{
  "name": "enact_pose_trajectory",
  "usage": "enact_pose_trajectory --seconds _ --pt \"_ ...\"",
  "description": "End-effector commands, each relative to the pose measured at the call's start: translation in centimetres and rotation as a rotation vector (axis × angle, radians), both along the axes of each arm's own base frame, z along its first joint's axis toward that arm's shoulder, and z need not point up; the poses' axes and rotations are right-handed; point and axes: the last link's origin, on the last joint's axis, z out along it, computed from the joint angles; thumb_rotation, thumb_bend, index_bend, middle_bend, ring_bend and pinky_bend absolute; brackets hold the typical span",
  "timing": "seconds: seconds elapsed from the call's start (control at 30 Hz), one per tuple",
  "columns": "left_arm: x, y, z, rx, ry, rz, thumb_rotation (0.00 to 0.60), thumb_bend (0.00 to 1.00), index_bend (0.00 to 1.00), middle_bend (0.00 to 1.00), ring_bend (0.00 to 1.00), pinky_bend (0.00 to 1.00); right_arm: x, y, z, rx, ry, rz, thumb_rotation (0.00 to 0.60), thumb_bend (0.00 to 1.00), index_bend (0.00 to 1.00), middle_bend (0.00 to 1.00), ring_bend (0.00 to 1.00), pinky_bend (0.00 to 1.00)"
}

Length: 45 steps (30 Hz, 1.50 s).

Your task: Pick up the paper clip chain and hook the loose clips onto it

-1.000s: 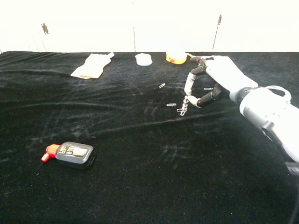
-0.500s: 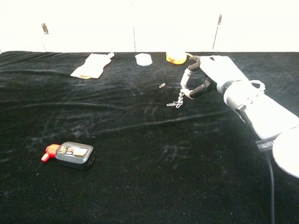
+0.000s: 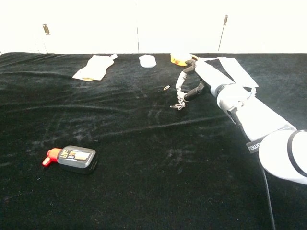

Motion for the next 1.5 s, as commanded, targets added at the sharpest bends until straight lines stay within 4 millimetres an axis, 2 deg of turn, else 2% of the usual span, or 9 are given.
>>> enact_pose_trajectory --seconds 0.03,0.4,0.7,0.9,1.27,1.5 --pt "0.0 0.0 -0.1 -0.003 0.002 0.000 0.600 0.12 0.00 0.00 0.00 0.00 0.0 0.1 0.3 -0.010 -0.004 0.007 0.600 0.42 0.90 0.04 0.00 0.00" --pt "0.1 0.1 -0.4 -0.010 0.012 0.004 0.600 0.12 0.00 0.00 0.00 0.00 0.0 0.5 1.6 -0.024 -0.021 0.015 0.600 0.42 0.90 0.04 0.00 0.00" --pt "0.1 0.1 -0.5 -0.010 0.015 0.001 0.600 0.12 0.00 0.00 0.00 0.00 -0.7 1.5 3.0 -0.044 -0.012 0.038 0.600 0.42 0.90 0.04 0.00 0.00" --pt "0.2 0.3 -0.8 -0.012 0.027 0.004 0.600 0.12 0.00 0.00 0.00 0.00 -2.6 3.1 5.7 -0.078 -0.006 0.041 0.600 0.42 0.90 0.04 0.00 0.00" --pt "0.5 0.5 -1.6 -0.006 0.060 0.017 0.600 0.12 0.00 0.00 0.00 0.00 -8.1 7.0 12.4 -0.172 0.014 0.013 0.600 0.42 0.90 0.04 0.00 0.00" --pt "0.8 0.7 -2.6 -0.019 0.096 0.017 0.600 0.12 0.00 0.00 0.00 0.00 -12.0 10.2 14.7 -0.185 0.038 -0.018 0.600 0.42 0.90 0.04 0.00 0.00"
